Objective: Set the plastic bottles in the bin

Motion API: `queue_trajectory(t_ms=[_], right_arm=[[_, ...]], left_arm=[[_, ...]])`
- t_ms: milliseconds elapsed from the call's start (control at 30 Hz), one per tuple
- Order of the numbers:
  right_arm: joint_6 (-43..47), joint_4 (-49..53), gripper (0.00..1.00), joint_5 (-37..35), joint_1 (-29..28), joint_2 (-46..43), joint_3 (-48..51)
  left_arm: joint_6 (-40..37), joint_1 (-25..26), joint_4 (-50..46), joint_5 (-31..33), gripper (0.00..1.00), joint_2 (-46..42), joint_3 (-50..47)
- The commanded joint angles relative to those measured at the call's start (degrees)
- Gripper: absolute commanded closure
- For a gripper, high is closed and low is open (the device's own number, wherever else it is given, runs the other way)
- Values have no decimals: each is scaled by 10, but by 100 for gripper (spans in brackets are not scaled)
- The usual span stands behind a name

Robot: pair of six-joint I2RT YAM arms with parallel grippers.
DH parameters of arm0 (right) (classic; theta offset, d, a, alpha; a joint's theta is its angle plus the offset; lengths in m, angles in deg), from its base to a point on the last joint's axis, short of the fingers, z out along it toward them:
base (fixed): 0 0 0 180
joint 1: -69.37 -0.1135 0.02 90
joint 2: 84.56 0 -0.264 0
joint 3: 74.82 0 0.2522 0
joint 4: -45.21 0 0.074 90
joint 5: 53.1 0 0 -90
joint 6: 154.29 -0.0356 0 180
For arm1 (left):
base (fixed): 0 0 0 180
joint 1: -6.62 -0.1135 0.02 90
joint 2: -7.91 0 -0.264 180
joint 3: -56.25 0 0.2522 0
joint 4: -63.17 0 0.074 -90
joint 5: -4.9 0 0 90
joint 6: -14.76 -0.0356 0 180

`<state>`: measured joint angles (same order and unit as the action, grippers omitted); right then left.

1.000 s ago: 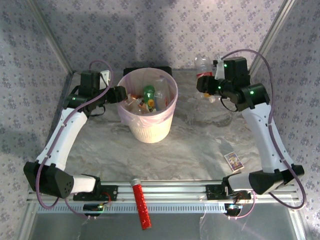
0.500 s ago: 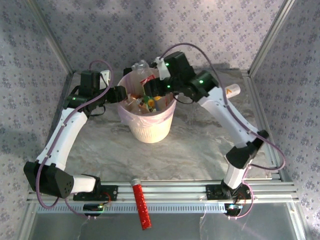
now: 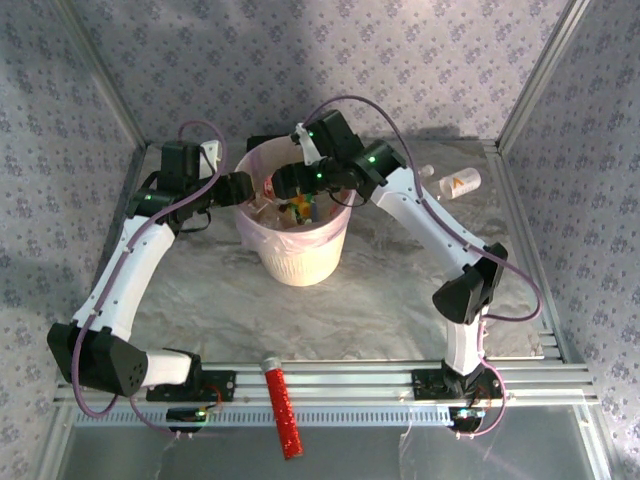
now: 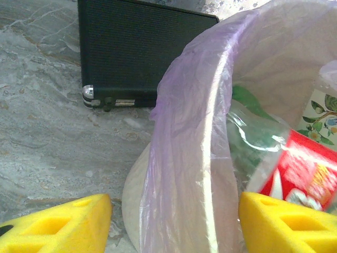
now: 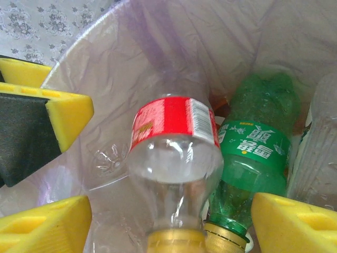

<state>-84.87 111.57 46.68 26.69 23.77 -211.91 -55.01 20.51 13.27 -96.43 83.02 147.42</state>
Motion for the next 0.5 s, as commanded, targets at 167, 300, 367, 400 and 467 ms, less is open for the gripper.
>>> queue_trajectory(t_ms=[167,300,367,400,467], right_arm=[[2,20,12,-57,12,-115,31],[-7,6,7,-78,76,-166,94],[-18,-2,3,-87,124,-185,136],[-25,-7,1,-94,147,-189,155],[-43,-19,1,-105,202,-193,198]], left_arm=[[-5,-1,-1,-3,35,-14,-8],[-2,-1,3,-6,35,-11,-10],[-1,-1,5,-9,35,-9,-10],[-1,-1,6,-9,35,-9,-10],[-1,-1,6,-11,35,-8,-9]])
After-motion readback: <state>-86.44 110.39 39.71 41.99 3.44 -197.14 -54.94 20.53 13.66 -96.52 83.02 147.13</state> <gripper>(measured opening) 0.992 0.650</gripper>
